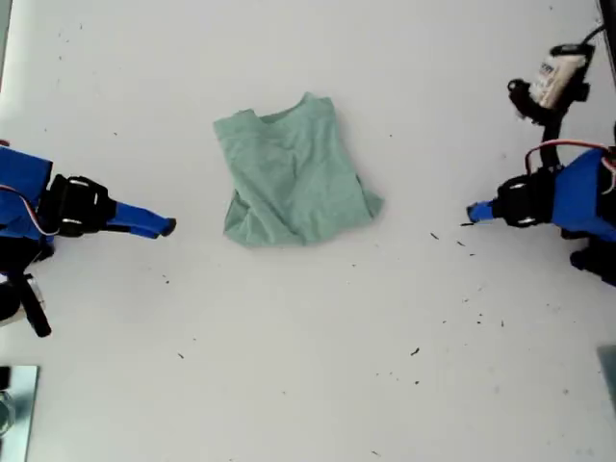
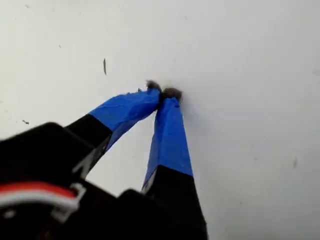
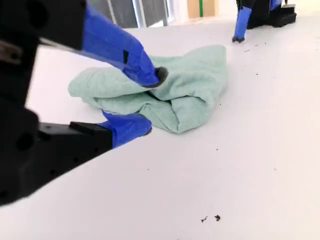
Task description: Fold t shirt
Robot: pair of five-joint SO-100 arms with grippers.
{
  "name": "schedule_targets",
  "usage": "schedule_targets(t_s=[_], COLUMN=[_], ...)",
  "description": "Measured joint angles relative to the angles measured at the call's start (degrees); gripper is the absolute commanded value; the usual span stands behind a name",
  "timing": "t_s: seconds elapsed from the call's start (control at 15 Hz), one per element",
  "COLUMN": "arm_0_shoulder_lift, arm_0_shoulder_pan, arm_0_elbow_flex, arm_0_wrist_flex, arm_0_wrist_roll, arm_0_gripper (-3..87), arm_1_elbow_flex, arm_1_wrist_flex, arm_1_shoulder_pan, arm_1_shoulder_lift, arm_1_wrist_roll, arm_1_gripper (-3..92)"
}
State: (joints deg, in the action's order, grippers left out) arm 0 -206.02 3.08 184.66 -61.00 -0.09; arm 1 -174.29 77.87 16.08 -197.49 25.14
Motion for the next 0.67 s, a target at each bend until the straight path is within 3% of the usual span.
schedule_targets(t_s=[0.2, 0.33, 0.53, 0.67], arm_0_shoulder_lift=[0.0, 0.0, 0.0, 0.0], arm_0_shoulder_pan=[-0.44, -0.44, -0.44, -0.44], arm_0_elbow_flex=[0.0, 0.0, 0.0, 0.0], arm_0_wrist_flex=[0.0, 0.0, 0.0, 0.0], arm_0_wrist_roll=[0.0, 0.0, 0.0, 0.0], arm_0_gripper=[11.9, 11.9, 11.9, 11.9], arm_1_elbow_flex=[-0.53, -0.53, -0.53, -0.53], arm_1_wrist_flex=[0.26, 0.26, 0.7, 0.7], arm_1_shoulder_pan=[-1.49, -1.14, -1.58, -1.49], arm_1_shoulder_lift=[-2.46, -2.55, -2.55, -2.55], arm_1_wrist_roll=[-8.09, -7.91, 17.31, 19.6], arm_1_gripper=[7.3, 7.3, 6.2, 6.2])
